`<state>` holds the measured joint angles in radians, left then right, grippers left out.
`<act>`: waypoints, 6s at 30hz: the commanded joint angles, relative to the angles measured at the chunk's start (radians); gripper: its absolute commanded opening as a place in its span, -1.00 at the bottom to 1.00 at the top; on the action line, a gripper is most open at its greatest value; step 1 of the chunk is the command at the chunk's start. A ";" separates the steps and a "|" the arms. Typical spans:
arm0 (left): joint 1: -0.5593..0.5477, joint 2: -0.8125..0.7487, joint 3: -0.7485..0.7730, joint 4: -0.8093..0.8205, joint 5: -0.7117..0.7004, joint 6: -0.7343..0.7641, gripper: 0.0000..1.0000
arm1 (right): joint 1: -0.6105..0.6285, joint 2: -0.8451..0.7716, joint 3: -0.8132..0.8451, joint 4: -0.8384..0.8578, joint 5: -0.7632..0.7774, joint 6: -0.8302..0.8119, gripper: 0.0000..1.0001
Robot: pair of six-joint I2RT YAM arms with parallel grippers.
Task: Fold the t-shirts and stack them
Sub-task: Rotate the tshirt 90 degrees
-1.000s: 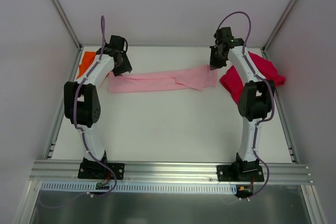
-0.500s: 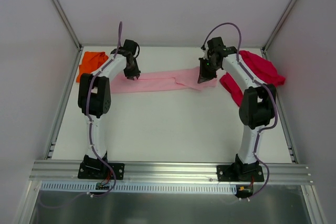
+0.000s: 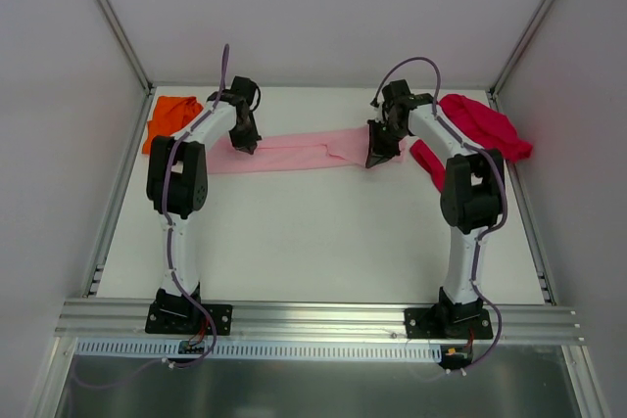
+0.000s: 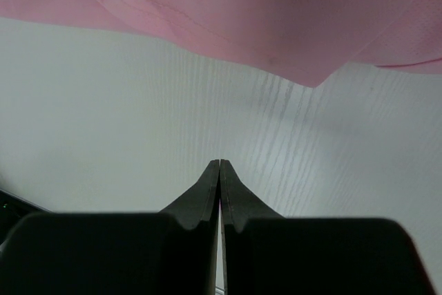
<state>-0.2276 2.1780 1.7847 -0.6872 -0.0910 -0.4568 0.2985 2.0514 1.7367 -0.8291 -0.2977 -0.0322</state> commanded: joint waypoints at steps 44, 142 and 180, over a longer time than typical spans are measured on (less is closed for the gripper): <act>-0.466 -0.241 -0.266 -0.293 0.131 -0.092 -1.00 | -0.022 0.268 0.380 -0.311 0.664 -0.032 -0.98; -0.570 -0.325 -0.643 -0.074 0.186 -0.065 -1.00 | 0.099 0.558 0.728 -0.104 0.436 -0.161 -0.98; -0.690 -0.188 -0.271 -0.035 0.134 0.013 -1.00 | 0.039 0.098 0.495 -0.060 0.453 -0.244 -0.78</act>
<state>-0.9047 2.0674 1.5063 -0.7586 0.1207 -0.4690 0.3820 2.3451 2.2150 -0.8982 0.0910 -0.2562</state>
